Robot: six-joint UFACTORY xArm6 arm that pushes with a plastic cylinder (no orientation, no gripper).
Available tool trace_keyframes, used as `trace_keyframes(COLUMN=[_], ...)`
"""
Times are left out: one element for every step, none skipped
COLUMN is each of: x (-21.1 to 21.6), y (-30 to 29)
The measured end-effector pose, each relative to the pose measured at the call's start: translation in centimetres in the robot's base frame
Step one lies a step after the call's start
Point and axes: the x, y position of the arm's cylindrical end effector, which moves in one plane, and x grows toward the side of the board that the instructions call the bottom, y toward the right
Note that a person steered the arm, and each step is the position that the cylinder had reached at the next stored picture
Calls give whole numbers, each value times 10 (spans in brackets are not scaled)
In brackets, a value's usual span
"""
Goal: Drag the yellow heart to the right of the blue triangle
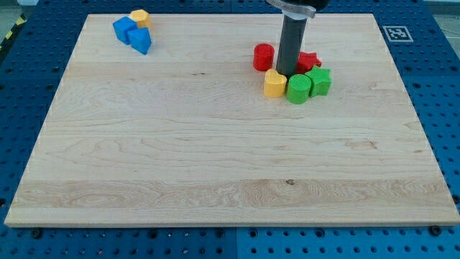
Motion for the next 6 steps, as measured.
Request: trace_keyframes(x=[19, 22, 26, 62, 67, 51], y=[2, -21, -38, -29, -38, -69])
